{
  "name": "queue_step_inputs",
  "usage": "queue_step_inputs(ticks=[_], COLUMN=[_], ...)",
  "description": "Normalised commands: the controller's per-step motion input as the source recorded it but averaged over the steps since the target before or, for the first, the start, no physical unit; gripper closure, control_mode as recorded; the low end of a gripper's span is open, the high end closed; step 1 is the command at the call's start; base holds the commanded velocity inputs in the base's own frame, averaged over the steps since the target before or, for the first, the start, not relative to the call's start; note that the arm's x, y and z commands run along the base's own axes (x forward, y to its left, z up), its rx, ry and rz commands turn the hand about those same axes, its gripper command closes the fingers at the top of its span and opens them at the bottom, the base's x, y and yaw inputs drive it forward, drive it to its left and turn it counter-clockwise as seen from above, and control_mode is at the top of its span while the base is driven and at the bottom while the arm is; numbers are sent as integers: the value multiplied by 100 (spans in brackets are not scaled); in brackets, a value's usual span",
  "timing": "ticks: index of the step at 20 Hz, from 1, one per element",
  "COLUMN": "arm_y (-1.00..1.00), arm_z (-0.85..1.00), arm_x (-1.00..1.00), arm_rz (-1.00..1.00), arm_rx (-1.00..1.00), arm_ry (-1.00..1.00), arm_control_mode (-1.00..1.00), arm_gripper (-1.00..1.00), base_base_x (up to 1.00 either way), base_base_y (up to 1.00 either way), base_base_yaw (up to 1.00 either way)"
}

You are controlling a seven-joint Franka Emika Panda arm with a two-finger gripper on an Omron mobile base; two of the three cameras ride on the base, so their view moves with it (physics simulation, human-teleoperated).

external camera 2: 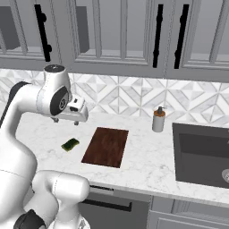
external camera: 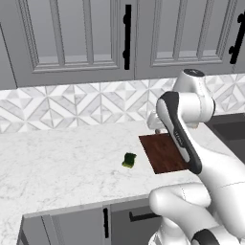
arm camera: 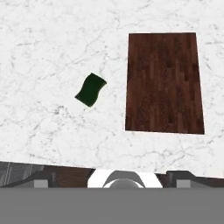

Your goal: Pick up the sponge from the counter and clean the cutting board by briefly scrubbing or pressing down on the cutting board. Once finished, release the sponge.

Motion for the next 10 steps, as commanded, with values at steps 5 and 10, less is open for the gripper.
queue_step_inputs(ticks=[5, 10], arm_y=[35, 27], arm_z=[-36, -24], arm_x=[0, 0], arm_rz=[-5, -3], arm_rx=[0, 0], arm_ry=[0, 0], arm_control_mode=[-100, -100], arm_gripper=[-100, -100], base_base_x=[0, 0], base_base_y=[0, 0], base_base_yaw=[0, 0])
